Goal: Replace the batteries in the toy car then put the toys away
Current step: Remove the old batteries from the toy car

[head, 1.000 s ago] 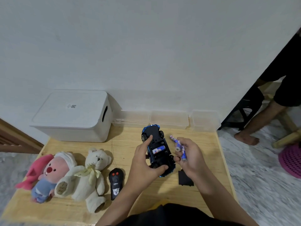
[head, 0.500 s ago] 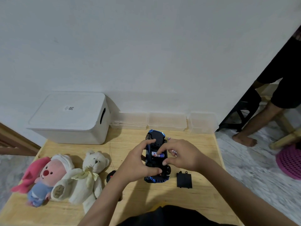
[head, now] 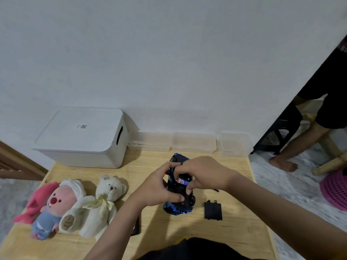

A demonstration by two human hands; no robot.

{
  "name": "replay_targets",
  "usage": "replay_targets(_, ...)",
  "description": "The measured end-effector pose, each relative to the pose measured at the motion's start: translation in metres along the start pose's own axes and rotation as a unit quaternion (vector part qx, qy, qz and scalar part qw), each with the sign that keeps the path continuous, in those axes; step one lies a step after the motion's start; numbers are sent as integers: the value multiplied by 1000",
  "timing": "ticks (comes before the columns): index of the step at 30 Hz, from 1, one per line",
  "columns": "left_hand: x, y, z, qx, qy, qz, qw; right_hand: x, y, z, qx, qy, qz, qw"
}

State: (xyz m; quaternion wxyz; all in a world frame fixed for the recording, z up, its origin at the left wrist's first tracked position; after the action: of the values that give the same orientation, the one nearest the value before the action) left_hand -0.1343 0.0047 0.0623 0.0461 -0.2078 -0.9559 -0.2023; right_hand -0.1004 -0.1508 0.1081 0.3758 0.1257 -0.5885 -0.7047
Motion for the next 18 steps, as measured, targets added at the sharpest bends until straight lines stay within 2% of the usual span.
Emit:
replay_targets(10,4,-2,5,7,2,-8,1000,-1,-1,3,37,25,-16,999)
replay_targets(15,10,-1,4,41,10,-28,999,3,-5,-3,-36,25,-85,995)
replay_targets(18,12,-9,0,48,3,-22,999,5,-14,-3,-91,-7,-124,988)
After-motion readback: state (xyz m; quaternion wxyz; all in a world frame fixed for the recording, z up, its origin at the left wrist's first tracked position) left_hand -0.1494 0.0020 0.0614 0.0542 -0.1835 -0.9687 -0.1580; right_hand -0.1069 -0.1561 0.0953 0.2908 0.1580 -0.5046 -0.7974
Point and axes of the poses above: each hand's wrist, its own x-axis away from the middle knuckle, its own y-axis out of the back of the hand, z = x × y, the point moved 3 cm from there along -x, towards the middle knuckle, and after that the axes turned 5 degrees about -y, right-handed, at the moved point
